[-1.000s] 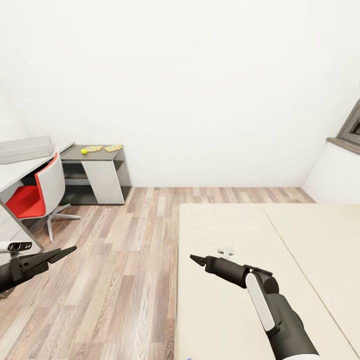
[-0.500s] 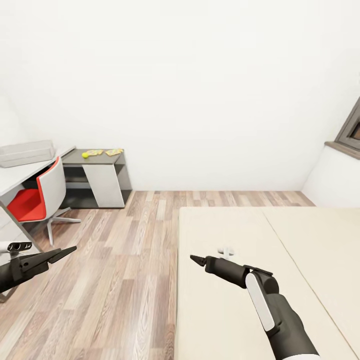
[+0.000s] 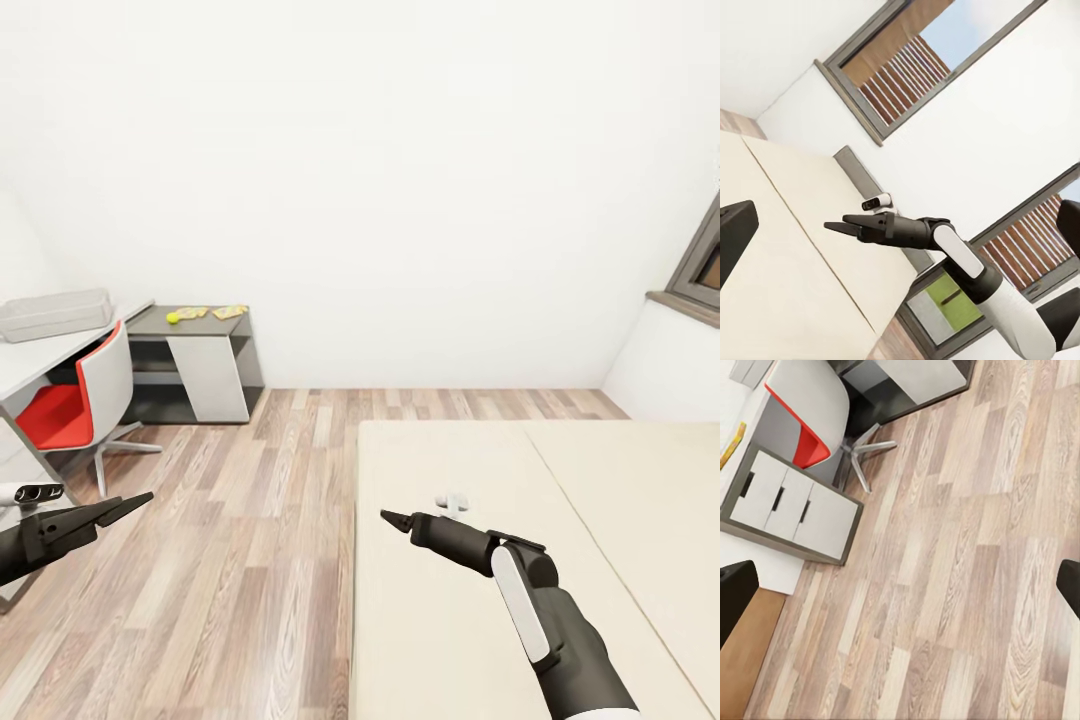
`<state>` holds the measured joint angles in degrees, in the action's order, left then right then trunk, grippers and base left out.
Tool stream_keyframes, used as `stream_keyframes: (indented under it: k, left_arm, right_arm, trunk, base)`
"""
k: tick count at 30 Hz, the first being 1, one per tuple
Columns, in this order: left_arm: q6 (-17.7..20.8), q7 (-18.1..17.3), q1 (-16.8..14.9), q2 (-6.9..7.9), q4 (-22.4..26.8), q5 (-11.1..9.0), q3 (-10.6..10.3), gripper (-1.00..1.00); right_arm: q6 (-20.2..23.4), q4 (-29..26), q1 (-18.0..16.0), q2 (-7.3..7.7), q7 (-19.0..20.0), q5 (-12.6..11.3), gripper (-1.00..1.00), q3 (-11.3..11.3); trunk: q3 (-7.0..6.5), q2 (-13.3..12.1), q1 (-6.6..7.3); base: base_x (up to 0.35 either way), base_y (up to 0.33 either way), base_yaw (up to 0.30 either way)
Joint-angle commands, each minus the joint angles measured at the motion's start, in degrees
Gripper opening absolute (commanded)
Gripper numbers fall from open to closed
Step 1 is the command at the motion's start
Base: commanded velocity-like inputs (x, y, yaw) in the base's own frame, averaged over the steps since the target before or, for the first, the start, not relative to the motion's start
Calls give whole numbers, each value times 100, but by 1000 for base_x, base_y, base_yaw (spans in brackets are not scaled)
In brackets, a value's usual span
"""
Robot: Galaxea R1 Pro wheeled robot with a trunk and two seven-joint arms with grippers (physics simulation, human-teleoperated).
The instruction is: Put all the toys in the child's room - the three board games (two on the bed and one on the table), the two jigsaw puzzles on the table, and the tennis ball on the table - inside the toy box on the table in the child's room.
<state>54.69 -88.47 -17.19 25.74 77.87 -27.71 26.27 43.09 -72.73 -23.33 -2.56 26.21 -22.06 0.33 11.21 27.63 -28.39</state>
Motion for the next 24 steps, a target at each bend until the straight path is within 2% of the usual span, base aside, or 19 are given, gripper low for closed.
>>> stream_keyframes:
  k: [1, 18, 24]
  left_arm:
    - [60, -21, -4, 2, 0, 3, 0, 100]
    - [64, -21, -4, 1, -17, 3, 0, 100]
    - [67, -21, -4, 1, -22, 3, 0, 100]
  right_arm:
    - [33, -4, -5, -2, 7, -7, 100, -6]
    - [33, -4, -5, 0, 7, -8, 100, -6]
    - [33, -4, -5, 1, 7, -11, 100, -6]
  trunk:
    - [1, 10, -3]
    - [-55, 10, -3]
    - [-55, 10, -3]
  base:
    - [0, 0, 12]
    - [0, 1, 16]
    - [0, 84, 0]
